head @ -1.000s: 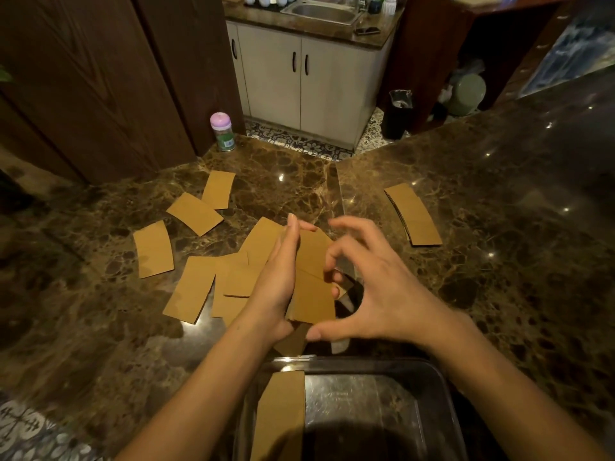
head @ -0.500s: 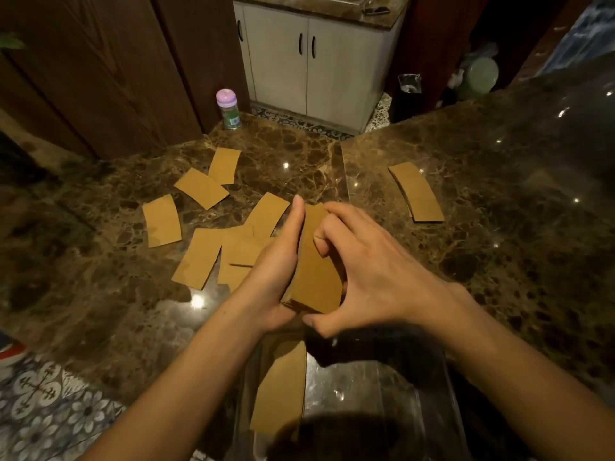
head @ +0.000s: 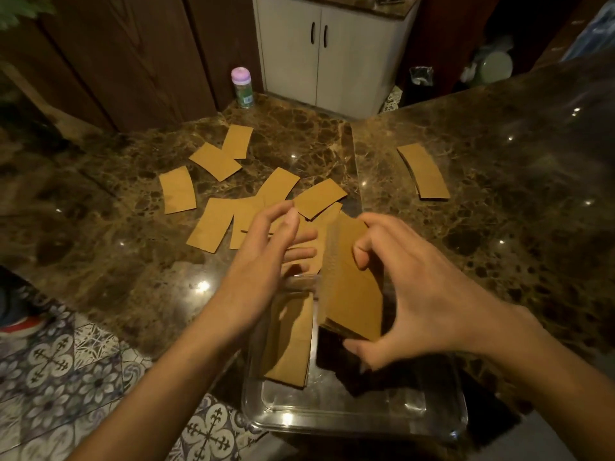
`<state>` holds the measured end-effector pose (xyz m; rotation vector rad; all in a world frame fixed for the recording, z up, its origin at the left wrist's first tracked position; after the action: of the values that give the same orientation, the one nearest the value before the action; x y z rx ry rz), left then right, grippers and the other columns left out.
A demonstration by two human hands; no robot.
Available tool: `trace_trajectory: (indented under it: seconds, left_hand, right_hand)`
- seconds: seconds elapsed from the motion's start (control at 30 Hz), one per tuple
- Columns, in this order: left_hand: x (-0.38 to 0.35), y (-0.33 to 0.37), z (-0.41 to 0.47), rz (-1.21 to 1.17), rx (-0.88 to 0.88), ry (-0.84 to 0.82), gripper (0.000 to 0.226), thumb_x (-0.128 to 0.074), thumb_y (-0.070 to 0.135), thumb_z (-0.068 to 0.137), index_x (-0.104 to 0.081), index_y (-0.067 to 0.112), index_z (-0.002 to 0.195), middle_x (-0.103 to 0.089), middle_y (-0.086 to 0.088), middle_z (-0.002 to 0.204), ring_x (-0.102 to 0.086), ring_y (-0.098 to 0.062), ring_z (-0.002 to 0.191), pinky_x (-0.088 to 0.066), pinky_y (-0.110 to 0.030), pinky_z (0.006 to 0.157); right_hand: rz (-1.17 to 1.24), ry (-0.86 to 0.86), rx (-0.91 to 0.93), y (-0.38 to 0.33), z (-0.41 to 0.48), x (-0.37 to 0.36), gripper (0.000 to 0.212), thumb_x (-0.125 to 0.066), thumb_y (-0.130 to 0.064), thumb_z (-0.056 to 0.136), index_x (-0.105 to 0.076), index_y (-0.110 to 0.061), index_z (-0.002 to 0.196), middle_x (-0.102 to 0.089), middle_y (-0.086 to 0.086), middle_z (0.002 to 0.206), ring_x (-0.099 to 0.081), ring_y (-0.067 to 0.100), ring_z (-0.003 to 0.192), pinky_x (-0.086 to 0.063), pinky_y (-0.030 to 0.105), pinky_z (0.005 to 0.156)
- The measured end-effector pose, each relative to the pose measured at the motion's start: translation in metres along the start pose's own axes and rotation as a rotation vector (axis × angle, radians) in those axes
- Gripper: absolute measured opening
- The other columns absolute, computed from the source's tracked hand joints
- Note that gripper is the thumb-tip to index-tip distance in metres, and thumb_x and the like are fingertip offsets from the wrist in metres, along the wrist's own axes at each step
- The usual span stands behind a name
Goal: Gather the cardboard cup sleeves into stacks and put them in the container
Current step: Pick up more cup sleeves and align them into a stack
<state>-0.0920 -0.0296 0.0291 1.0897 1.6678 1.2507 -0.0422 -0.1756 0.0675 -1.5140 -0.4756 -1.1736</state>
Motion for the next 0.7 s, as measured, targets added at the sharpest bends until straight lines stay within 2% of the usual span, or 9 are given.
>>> trace_trajectory:
  seconds: [0.07,0.13,0.2,0.27,0.4,0.57,0.7]
  left_hand:
    - [0.011,0.022,-0.021,0.361,-0.242,0.016,0.049,-0.062,0.062,0.086,-0.054,0.043,0.13,-0.071,0.02,0.116,-0.066,-0.001,0.109,-0.056,-0.021,0.085]
    - [0.003,0.025,-0.043,0.826,-0.392,-0.082,0.045,-0.059,0.064,0.086,-0.056,0.043,0.126,-0.063,0.027,0.118,-0.058,0.006,0.114,-0.05,-0.023,0.093]
    - [-0.01,0.006,-0.054,1.19,-0.392,-0.245,0.046,-0.06,0.066,0.084,-0.057,0.044,0.125,-0.055,0.026,0.128,-0.049,0.001,0.12,-0.042,-0.038,0.105]
    - [-0.02,-0.02,-0.056,1.442,-0.294,-0.404,0.055,-0.064,0.066,0.084,-0.053,0.043,0.132,-0.044,0.02,0.141,-0.038,-0.007,0.131,-0.031,-0.042,0.114]
    - [-0.028,-0.046,-0.052,1.602,-0.246,-0.499,0.069,-0.07,0.062,0.083,-0.041,0.038,0.142,-0.032,0.009,0.151,-0.027,-0.017,0.138,-0.033,-0.043,0.112]
    - [-0.028,-0.074,-0.055,1.637,-0.187,-0.573,0.072,-0.076,0.046,0.084,-0.038,0.032,0.145,-0.031,0.002,0.152,-0.033,-0.023,0.137,-0.04,-0.042,0.107]
    - [-0.028,-0.084,-0.058,1.604,-0.181,-0.556,0.063,-0.072,0.026,0.09,-0.039,0.028,0.144,-0.028,-0.001,0.153,-0.036,-0.023,0.134,-0.048,-0.037,0.097]
  right_hand:
    - [-0.037,-0.089,-0.044,0.008,-0.019,-0.018,0.083,-0.077,-0.081,0.055,-0.032,-0.041,0.112,-0.028,-0.016,0.147,-0.028,0.005,0.134,-0.031,0.017,0.101]
    - [-0.088,-0.195,-0.071,0.013,-0.033,-0.041,0.084,-0.074,-0.085,0.055,-0.03,-0.043,0.112,-0.023,-0.017,0.148,-0.022,0.001,0.133,-0.03,0.017,0.101]
    - [-0.15,-0.252,-0.065,0.013,-0.037,-0.057,0.083,-0.072,-0.086,0.057,-0.031,-0.042,0.114,-0.023,-0.011,0.15,-0.024,0.007,0.135,-0.037,0.023,0.103]
    - [-0.203,-0.234,-0.043,0.01,-0.033,-0.062,0.084,-0.071,-0.085,0.058,-0.036,-0.036,0.117,-0.027,-0.004,0.149,-0.027,0.015,0.136,-0.044,0.029,0.102]
    - [-0.2,-0.166,0.011,-0.003,-0.027,-0.068,0.086,-0.066,-0.085,0.06,-0.045,-0.026,0.119,-0.036,0.005,0.144,-0.033,0.021,0.132,-0.051,0.034,0.094]
    - [-0.211,-0.362,-0.064,0.015,-0.037,-0.109,0.091,-0.069,-0.082,0.065,-0.034,-0.029,0.129,-0.018,-0.001,0.153,-0.022,0.023,0.139,-0.044,0.039,0.111]
    - [-0.276,-0.376,-0.085,0.022,-0.031,-0.125,0.087,-0.069,-0.08,0.061,-0.04,-0.025,0.123,-0.034,0.006,0.143,-0.035,0.025,0.128,-0.052,0.041,0.099]
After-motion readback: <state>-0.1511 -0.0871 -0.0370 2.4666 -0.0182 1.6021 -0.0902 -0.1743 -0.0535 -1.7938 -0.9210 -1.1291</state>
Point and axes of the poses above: each hand's wrist, its own z-axis towards the middle knuckle, its own x-axis out of the back of the hand, y = z × x, the point moved 10 cm from there along z, towards the middle knuckle
